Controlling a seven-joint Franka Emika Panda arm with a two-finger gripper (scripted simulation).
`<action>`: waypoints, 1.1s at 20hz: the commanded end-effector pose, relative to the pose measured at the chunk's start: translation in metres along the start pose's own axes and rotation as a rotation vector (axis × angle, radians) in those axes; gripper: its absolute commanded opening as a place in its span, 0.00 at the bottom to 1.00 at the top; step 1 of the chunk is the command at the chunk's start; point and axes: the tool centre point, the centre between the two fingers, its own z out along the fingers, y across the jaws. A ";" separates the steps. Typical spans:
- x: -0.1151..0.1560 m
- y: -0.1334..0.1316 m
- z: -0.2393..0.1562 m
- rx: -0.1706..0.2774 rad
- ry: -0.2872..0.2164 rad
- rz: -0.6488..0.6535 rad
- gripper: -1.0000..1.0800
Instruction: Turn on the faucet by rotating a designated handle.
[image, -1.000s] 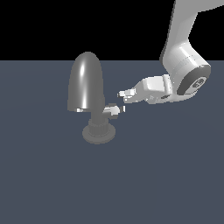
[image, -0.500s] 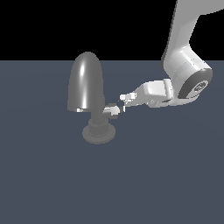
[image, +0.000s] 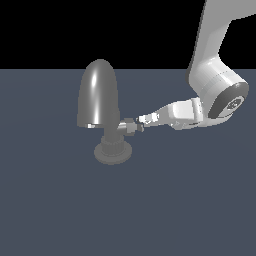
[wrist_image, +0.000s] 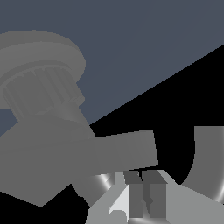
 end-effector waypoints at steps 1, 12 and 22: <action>0.006 -0.002 0.000 0.000 0.000 0.003 0.00; 0.073 -0.024 0.001 -0.002 -0.008 0.033 0.00; 0.053 -0.045 0.000 -0.007 -0.001 -0.009 0.00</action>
